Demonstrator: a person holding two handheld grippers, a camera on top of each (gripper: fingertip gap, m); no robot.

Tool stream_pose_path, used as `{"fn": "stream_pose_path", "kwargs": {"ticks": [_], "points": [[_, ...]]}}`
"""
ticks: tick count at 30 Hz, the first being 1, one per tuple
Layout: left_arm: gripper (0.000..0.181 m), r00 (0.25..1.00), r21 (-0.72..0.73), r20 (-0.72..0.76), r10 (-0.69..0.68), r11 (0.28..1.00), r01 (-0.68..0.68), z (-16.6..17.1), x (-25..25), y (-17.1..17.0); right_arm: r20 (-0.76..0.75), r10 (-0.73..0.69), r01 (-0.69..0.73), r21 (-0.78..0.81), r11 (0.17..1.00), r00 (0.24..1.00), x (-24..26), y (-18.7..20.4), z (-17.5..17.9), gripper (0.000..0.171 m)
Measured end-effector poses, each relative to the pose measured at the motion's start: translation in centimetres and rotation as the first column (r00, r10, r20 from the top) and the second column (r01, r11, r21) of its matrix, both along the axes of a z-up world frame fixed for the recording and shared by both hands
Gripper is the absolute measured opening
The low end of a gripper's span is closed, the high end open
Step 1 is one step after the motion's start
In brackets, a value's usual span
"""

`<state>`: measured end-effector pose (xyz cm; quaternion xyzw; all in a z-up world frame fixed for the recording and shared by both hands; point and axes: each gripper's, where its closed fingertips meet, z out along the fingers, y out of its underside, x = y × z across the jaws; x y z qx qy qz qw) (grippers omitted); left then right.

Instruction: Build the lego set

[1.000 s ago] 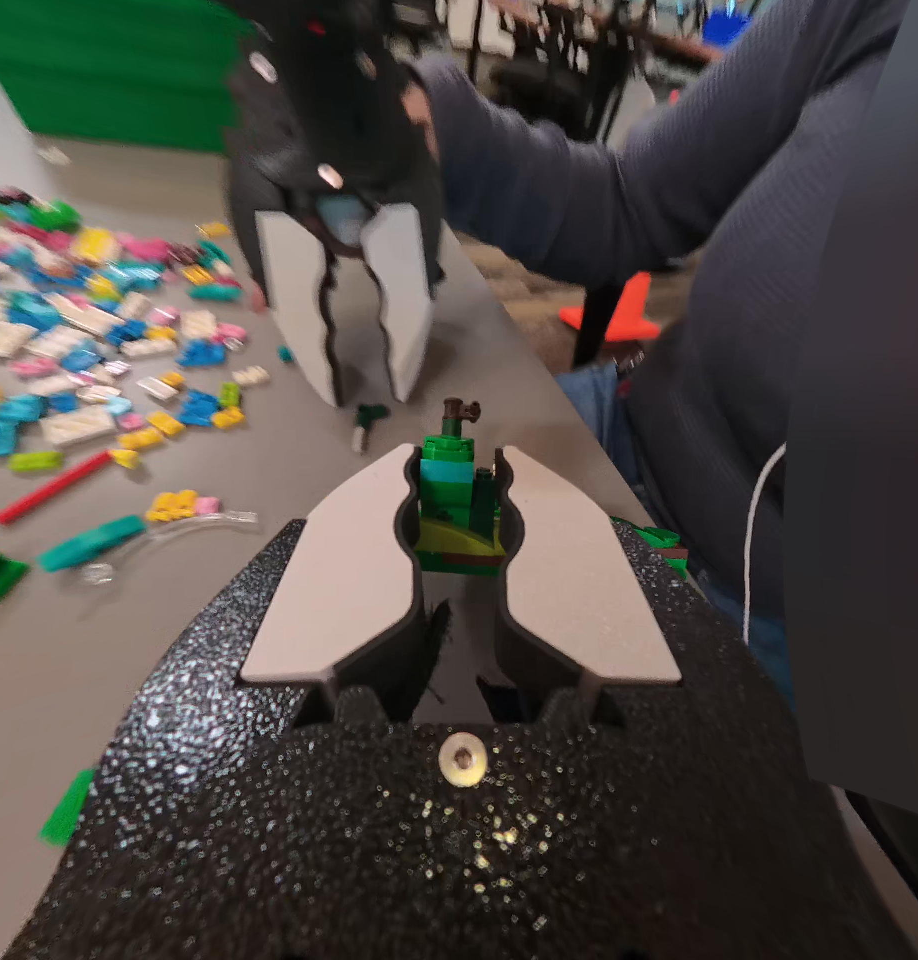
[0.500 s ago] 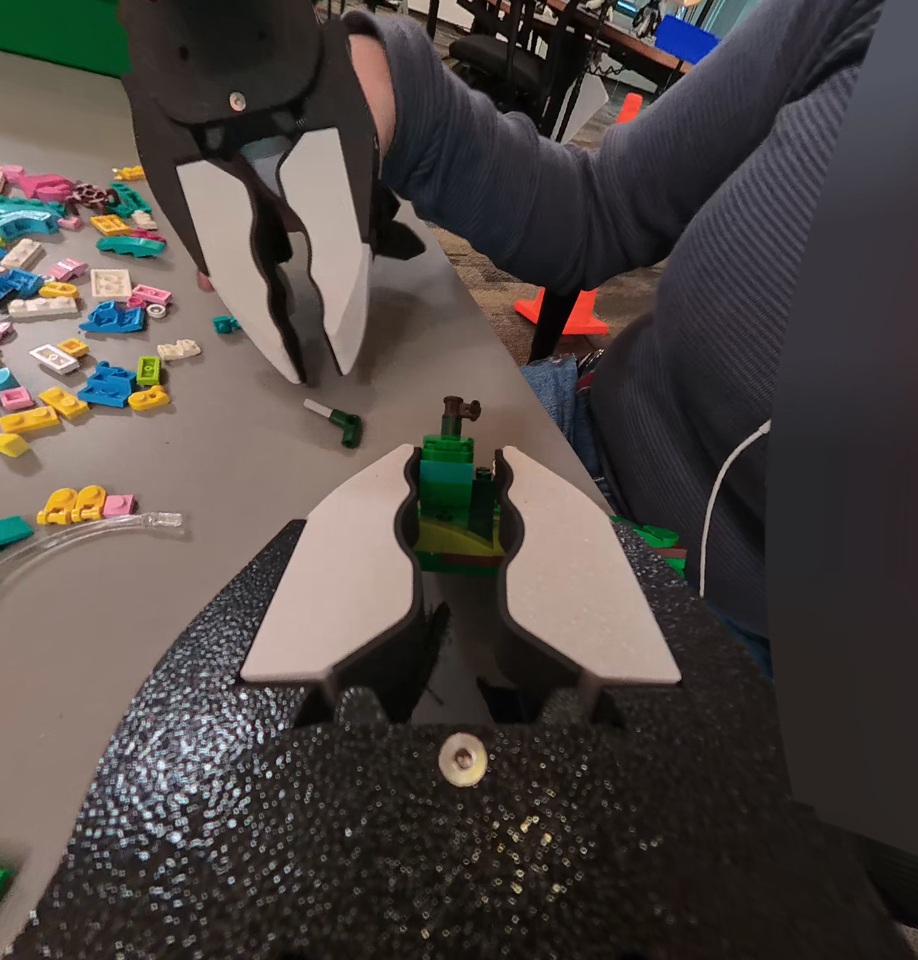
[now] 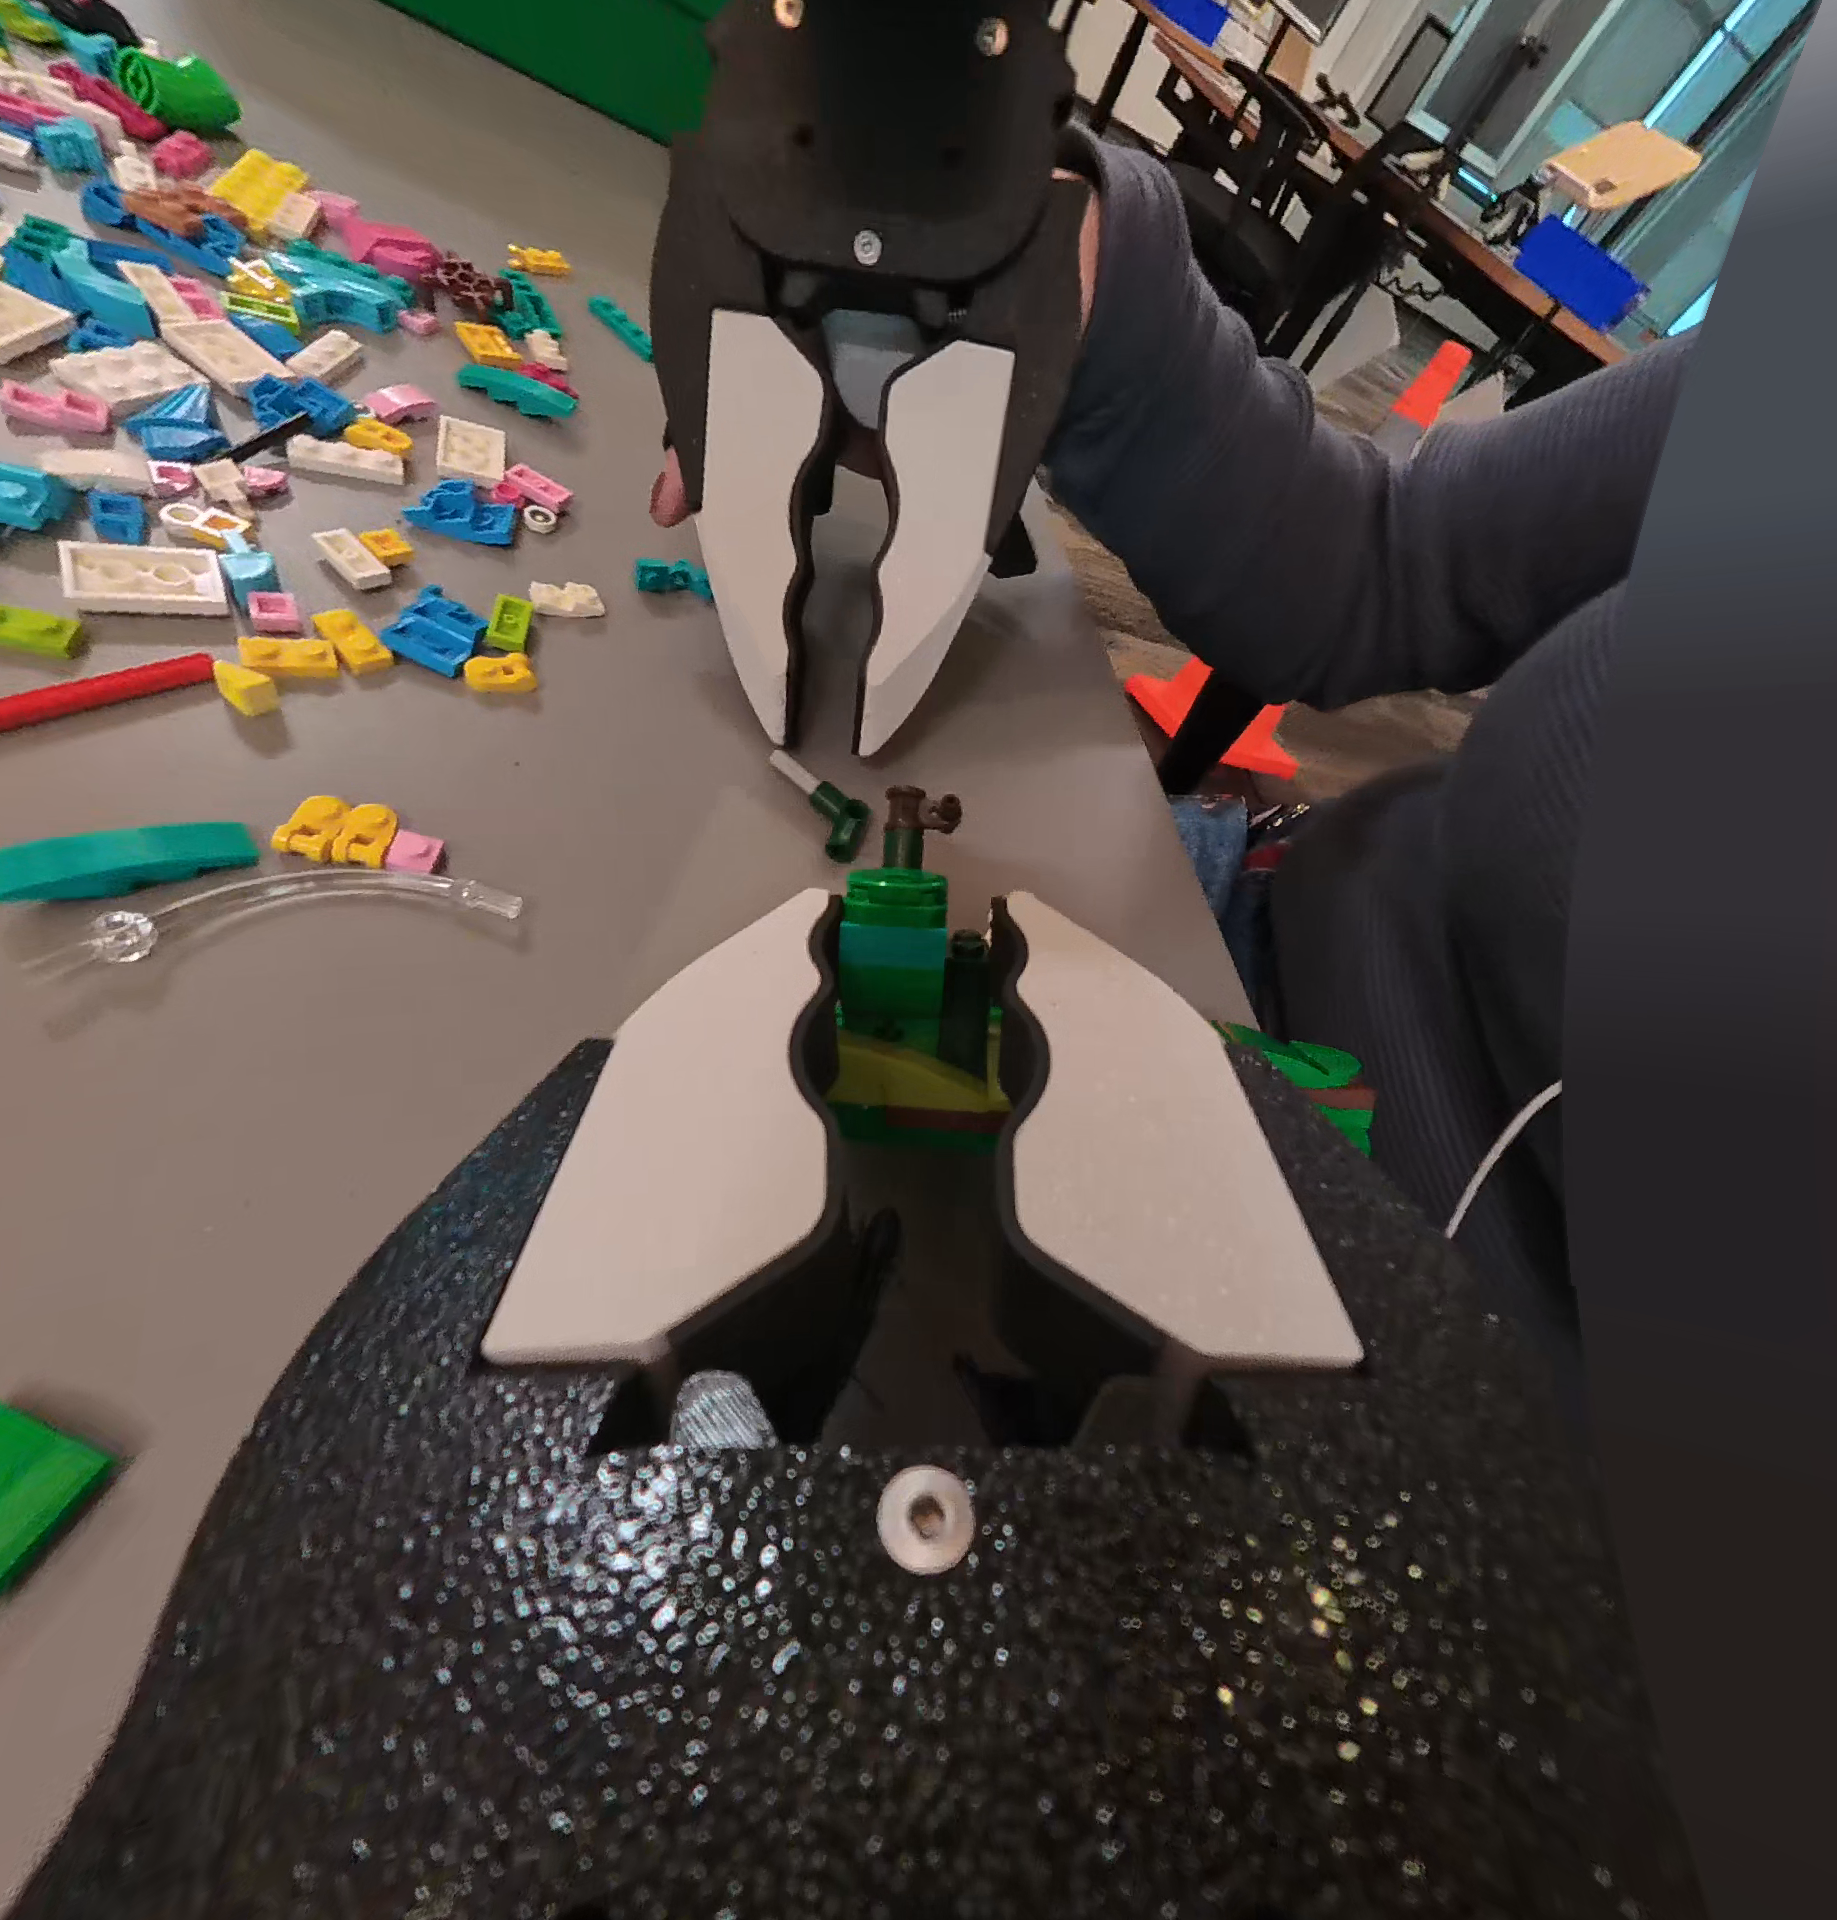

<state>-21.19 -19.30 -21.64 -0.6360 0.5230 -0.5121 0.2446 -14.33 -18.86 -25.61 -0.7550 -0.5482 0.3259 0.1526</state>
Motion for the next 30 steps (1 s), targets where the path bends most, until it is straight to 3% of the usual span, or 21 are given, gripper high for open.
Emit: {"fn": "stream_pose_path", "kwargs": {"ticks": [7, 11, 21, 30], "points": [[0.027, 1.000, -0.007, -0.004, -0.004, 1.000, 0.004, -0.1, -0.2, 0.1, -0.011, 0.104, -0.103, 0.097, 0.990, 0.994, -1.8, 0.3, -0.2, 0.019], [0.027, 1.000, -0.012, -0.004, -0.004, 1.000, 0.004, 0.0, -0.5, 0.1, -0.014, 0.066, -0.065, 0.028, 0.997, 0.998, -1.9, 0.2, 0.3, 0.017], [0.027, 1.000, 0.013, 0.009, -0.017, 1.000, 0.017, 0.0, -0.5, 0.1, 0.225, 0.022, -0.029, 0.030, 0.999, 0.974, -1.5, -0.1, -0.4, 0.017], [0.027, 1.000, 0.017, 0.004, -0.015, 1.000, 0.015, -0.1, -0.5, 0.2, 0.311, 0.018, -0.038, 0.057, 0.998, 0.950, -1.8, -0.1, -0.3, 0.016]]}}
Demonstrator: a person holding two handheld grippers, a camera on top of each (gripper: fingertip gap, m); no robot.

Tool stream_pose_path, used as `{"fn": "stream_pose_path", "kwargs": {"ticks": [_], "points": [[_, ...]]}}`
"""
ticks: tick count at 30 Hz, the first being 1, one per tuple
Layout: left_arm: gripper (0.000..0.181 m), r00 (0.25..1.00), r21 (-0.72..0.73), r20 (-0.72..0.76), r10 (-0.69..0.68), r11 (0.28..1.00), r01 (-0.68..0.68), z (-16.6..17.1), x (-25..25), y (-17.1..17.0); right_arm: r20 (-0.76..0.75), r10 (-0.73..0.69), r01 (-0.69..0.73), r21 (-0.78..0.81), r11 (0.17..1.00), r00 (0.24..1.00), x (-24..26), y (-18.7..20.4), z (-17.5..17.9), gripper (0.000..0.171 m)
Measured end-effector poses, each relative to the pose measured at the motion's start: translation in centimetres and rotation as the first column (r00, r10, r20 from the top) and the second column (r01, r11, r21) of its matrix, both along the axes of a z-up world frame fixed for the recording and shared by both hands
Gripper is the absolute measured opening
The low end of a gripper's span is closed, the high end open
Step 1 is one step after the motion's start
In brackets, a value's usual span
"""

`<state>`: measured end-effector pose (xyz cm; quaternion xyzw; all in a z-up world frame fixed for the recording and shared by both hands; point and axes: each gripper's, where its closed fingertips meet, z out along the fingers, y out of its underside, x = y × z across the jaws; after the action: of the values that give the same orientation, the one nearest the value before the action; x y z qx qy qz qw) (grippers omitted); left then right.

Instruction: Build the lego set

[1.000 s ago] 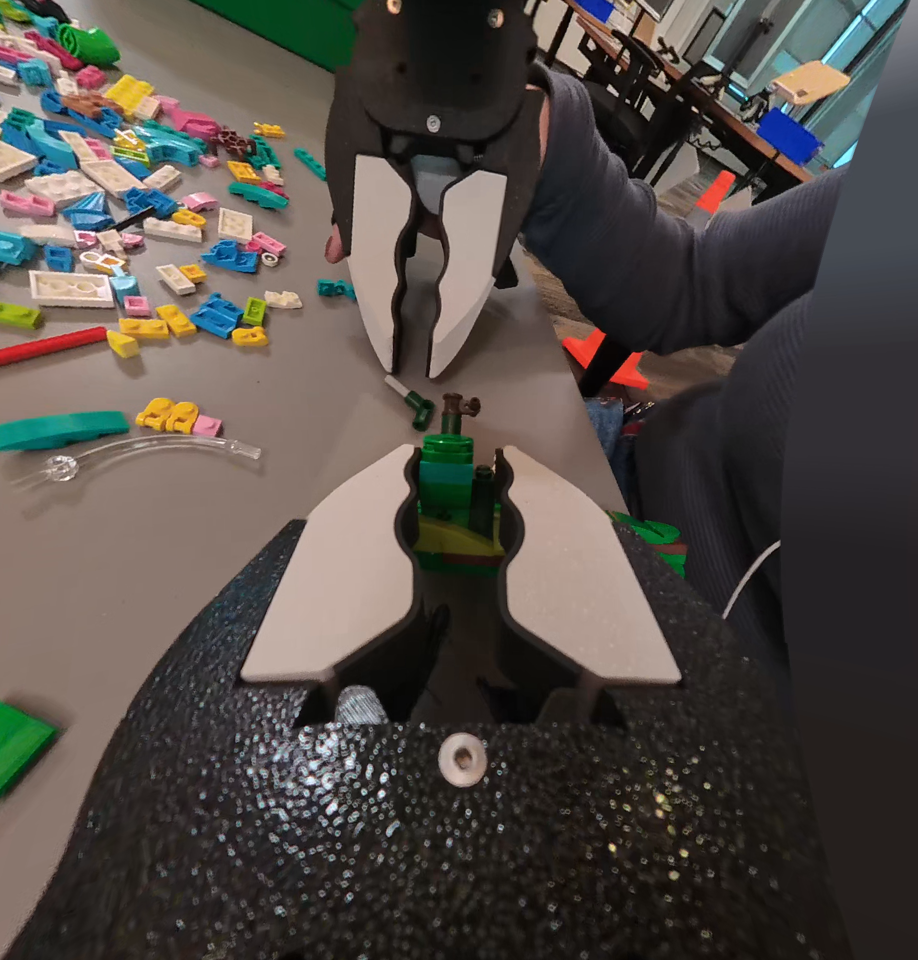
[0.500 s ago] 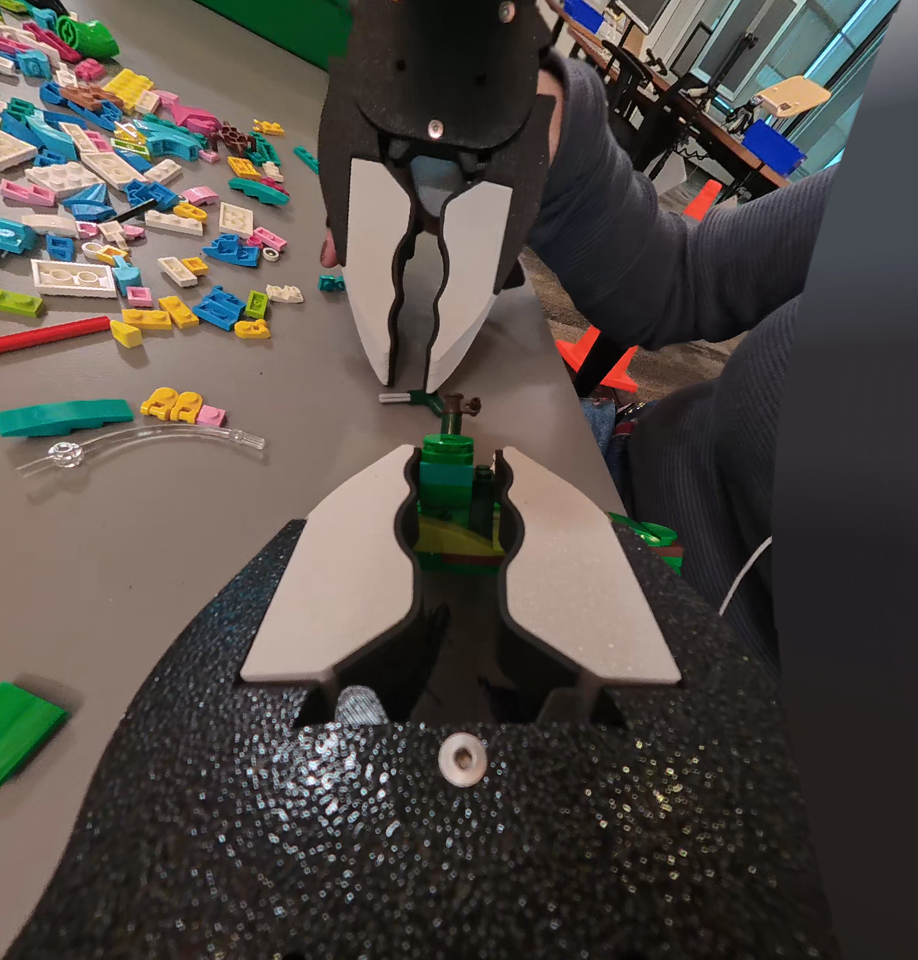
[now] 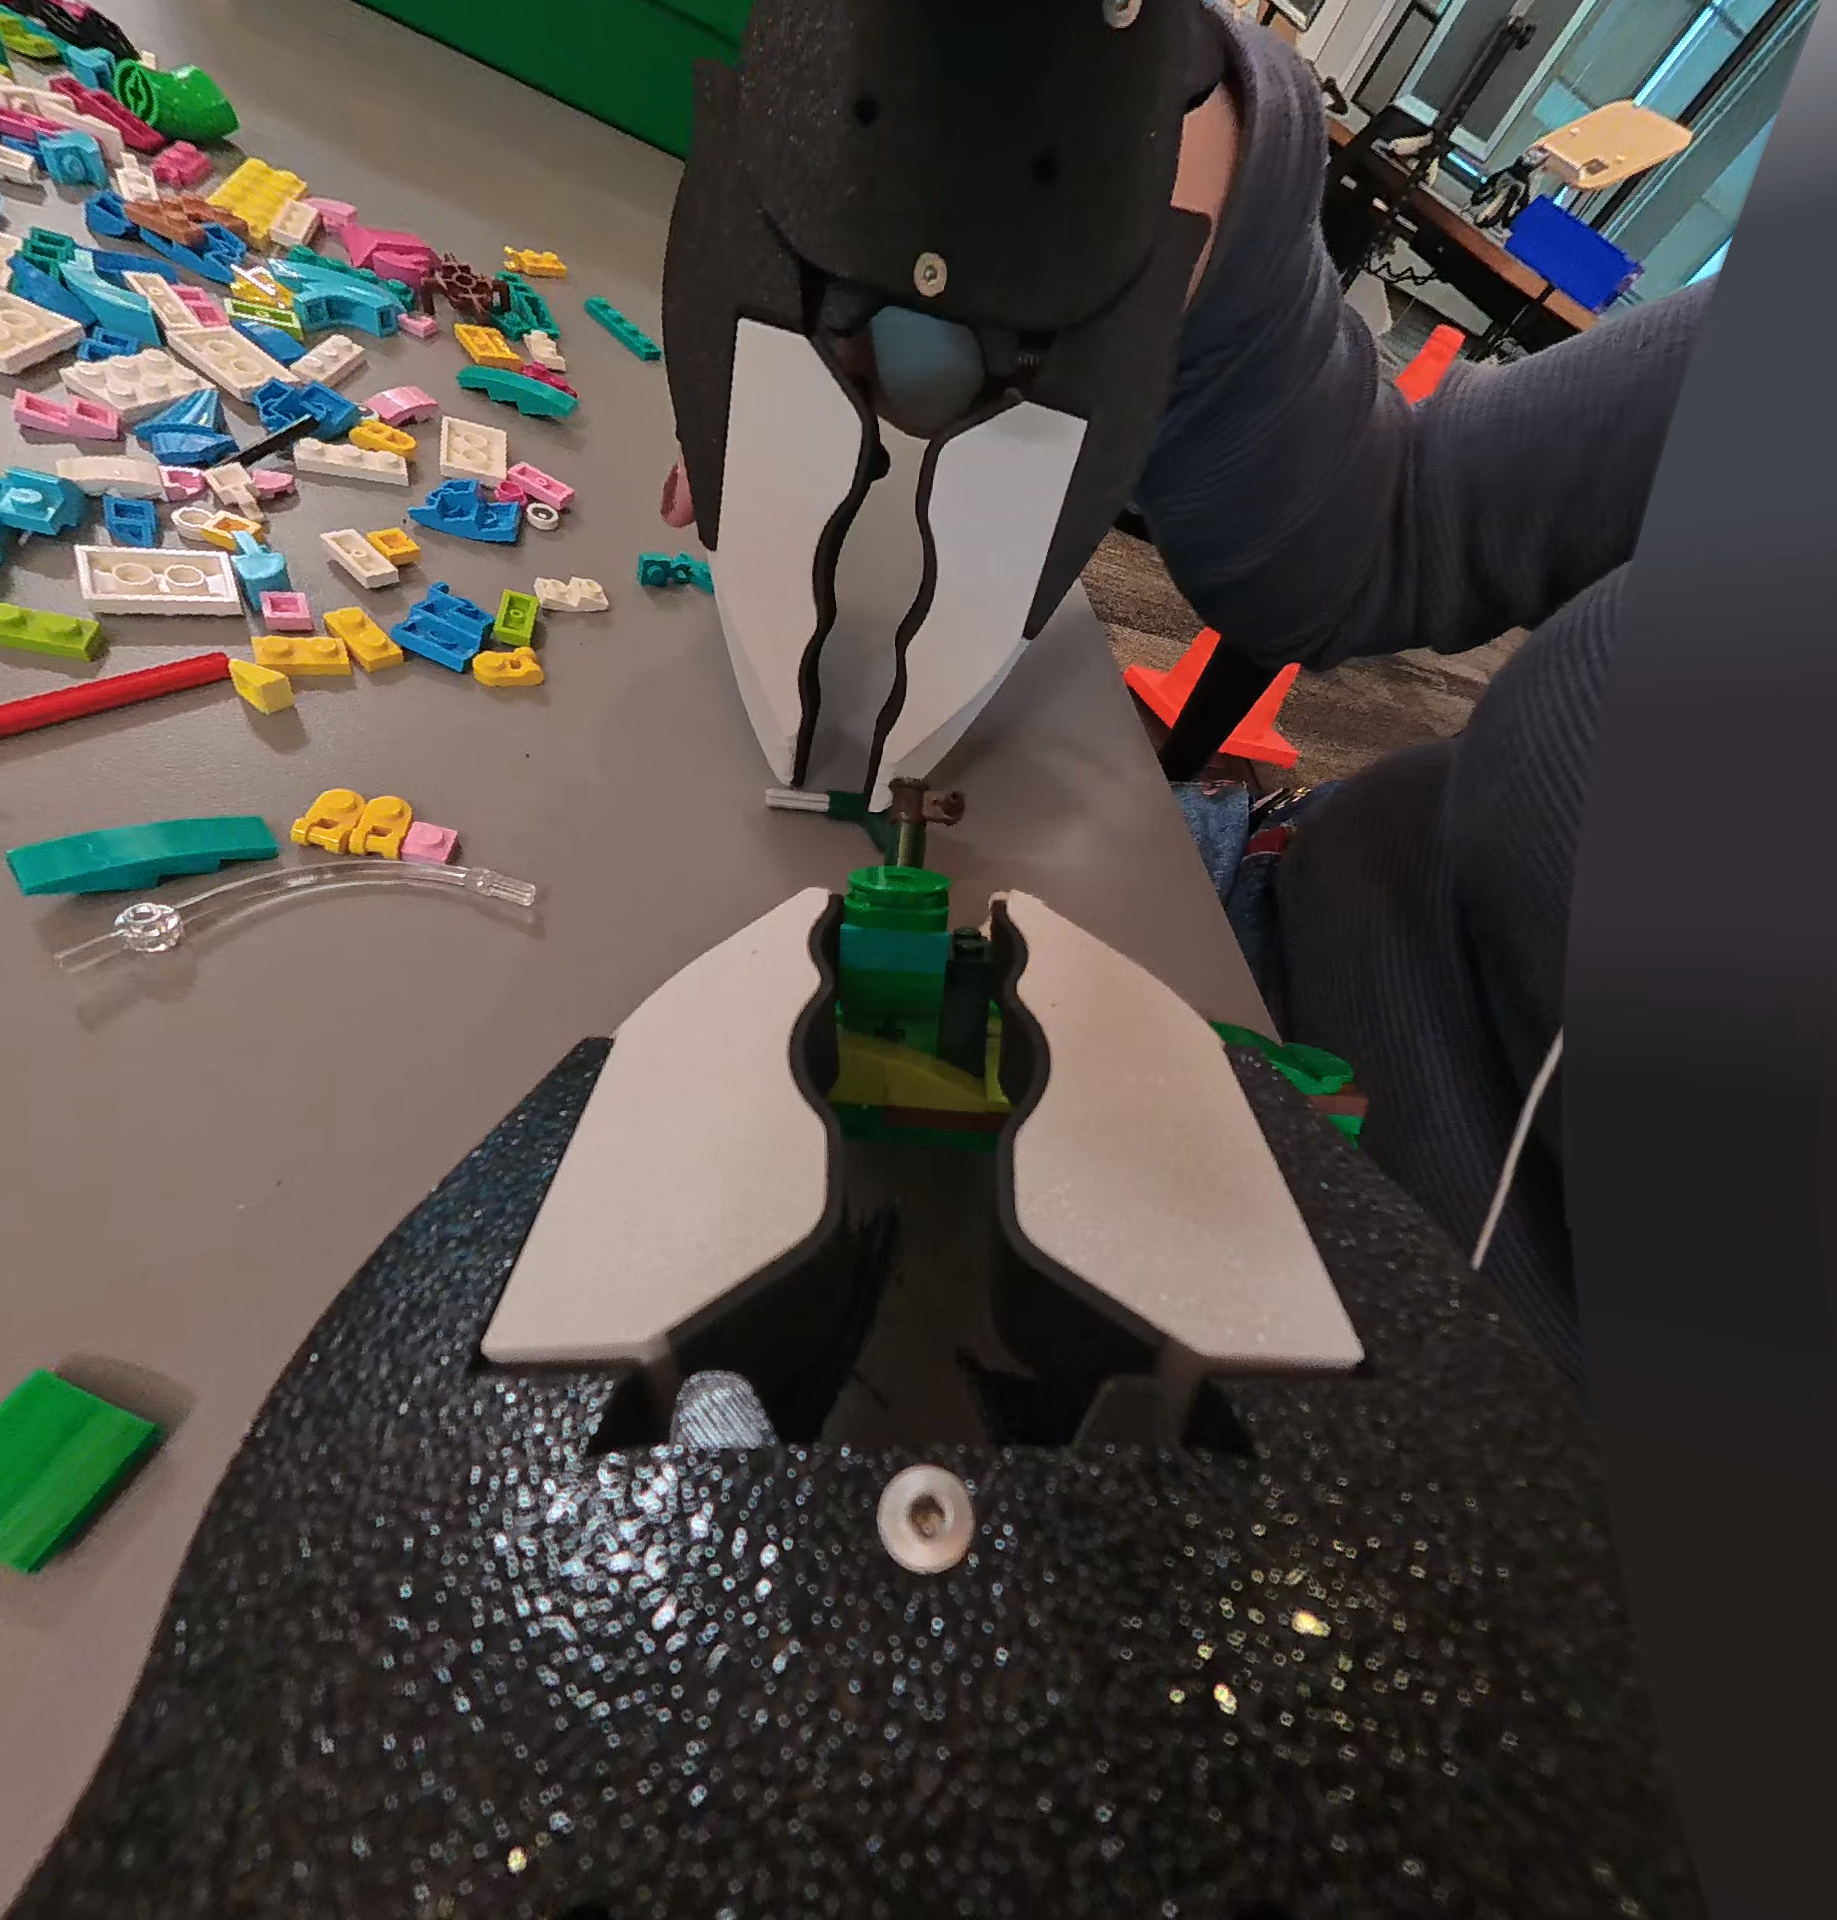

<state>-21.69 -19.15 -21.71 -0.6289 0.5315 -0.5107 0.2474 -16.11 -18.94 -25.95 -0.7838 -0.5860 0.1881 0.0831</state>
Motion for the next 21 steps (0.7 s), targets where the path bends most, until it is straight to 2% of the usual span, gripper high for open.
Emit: {"fn": "stream_pose_path", "kwargs": {"ticks": [5, 9, 13, 21], "points": [[0.027, 1.000, 0.042, -0.005, 0.002, 0.999, -0.001, -0.1, 0.1, 0.0, -0.001, 0.011, -0.011, 0.015, 1.000, 1.000, 0.1, -0.2, 0.1, 0.008], [0.027, 1.000, 0.034, -0.005, 0.001, 0.999, -0.001, -0.1, 0.1, 0.0, -0.021, -0.007, 0.008, 0.085, 0.996, 1.000, 0.4, 0.4, 0.3, 0.005], [0.027, 1.000, 0.029, -0.006, 0.004, 1.000, -0.004, -0.1, 0.1, 0.1, -0.102, -0.031, 0.045, 0.140, 0.989, 0.994, 0.4, 1.0, 1.1, 0.005], [0.027, 1.000, 0.032, -0.005, 0.002, 0.999, -0.001, -0.1, 0.1, 0.0, -0.100, -0.013, 0.038, 0.256, 0.966, 0.995, 1.6, 2.5, 2.3, 0.006]]}}
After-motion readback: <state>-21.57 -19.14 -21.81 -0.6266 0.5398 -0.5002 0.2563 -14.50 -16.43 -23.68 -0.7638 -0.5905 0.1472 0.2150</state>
